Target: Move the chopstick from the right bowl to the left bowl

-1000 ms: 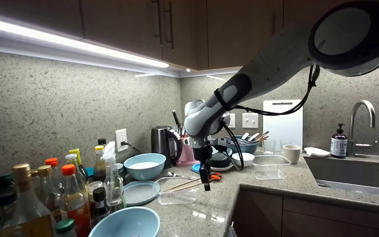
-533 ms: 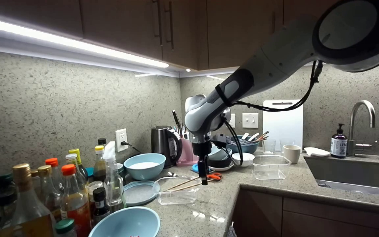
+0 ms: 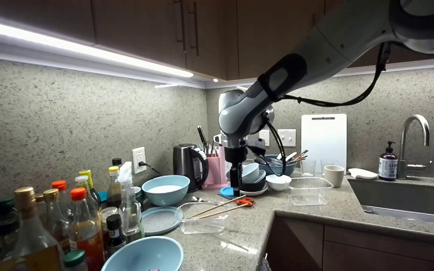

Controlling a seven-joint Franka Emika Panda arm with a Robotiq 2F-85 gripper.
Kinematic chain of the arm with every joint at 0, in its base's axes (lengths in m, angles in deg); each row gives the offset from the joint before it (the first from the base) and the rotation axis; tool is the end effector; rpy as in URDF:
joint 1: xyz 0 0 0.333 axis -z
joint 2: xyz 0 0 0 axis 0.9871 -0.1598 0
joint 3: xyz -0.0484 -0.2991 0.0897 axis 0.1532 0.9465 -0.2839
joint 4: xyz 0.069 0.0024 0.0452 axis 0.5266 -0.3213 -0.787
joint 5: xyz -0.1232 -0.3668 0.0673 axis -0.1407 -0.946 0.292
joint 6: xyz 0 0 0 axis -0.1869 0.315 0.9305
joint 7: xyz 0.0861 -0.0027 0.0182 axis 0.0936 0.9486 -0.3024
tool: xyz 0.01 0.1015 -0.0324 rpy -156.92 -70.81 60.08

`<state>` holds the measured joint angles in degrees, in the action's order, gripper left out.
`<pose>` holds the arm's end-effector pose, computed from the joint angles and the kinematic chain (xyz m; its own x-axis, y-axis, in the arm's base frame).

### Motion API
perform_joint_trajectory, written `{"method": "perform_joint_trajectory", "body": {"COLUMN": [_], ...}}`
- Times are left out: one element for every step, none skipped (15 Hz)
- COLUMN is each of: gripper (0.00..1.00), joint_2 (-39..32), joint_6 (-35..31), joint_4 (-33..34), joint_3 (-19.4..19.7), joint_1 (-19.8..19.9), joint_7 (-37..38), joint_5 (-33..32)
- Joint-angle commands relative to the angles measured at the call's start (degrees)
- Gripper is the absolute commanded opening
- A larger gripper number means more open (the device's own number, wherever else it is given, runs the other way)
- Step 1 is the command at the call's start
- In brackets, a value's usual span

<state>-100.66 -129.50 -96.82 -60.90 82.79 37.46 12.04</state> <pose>0.6710 0.0317 0.3224 0.7586 0.6513 -0.0181 0.6499 -0.7545 0.0910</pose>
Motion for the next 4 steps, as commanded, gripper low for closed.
{"method": "perform_joint_trajectory", "body": {"gripper": [1.0,1.0,1.0,1.0], "joint_2": [1.4,2.5,3.2,3.5], "joint_6": [-0.2,-0.4,-0.5,-0.6], "joint_4": [-1.2,-2.3,-3.1,-3.4], "joint_3": [0.3,0.5,0.5,0.6], "joint_1": [-0.2,-0.2,-0.2,-0.2], "joint_7": [0.1,0.2,0.2,0.2], "joint_5": [0.1,0.1,0.1,0.1]}}
